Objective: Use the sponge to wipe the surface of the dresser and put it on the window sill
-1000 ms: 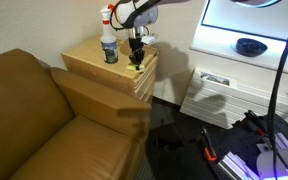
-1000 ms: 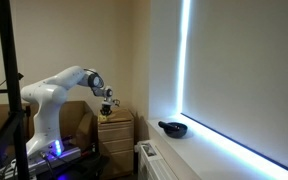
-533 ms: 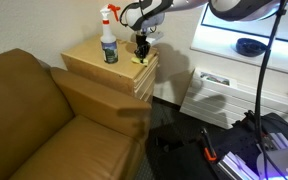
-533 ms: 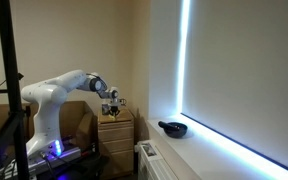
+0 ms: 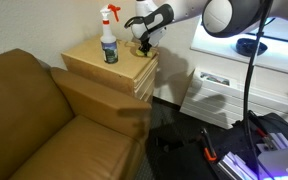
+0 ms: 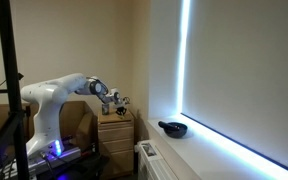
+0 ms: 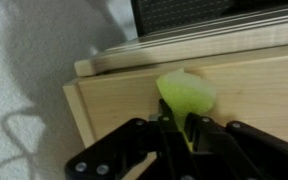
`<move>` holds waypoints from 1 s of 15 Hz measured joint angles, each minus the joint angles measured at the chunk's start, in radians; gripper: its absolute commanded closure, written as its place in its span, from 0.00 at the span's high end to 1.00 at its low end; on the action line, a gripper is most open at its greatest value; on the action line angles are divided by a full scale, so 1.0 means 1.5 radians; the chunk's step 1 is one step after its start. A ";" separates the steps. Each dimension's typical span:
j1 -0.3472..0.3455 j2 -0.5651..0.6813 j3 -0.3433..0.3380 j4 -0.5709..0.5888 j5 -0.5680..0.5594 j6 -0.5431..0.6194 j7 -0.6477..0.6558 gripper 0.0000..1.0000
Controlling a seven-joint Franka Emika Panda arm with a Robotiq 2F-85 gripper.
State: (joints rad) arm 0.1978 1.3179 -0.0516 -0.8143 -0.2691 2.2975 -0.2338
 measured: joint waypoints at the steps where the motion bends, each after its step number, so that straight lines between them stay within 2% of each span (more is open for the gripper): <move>1: 0.005 0.008 -0.015 0.006 -0.011 0.021 0.018 0.04; 7: 0.038 0.046 -0.102 0.021 -0.053 0.125 0.152 0.04; 10: 0.048 0.051 -0.139 0.020 -0.054 0.129 0.234 0.04; 12: 0.040 0.040 -0.142 0.013 -0.035 0.102 0.262 0.04; 15: -0.005 -0.019 -0.119 -0.017 0.024 0.073 0.250 0.04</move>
State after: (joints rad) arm 0.1904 1.2898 -0.2297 -0.8403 -0.2332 2.4067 0.1410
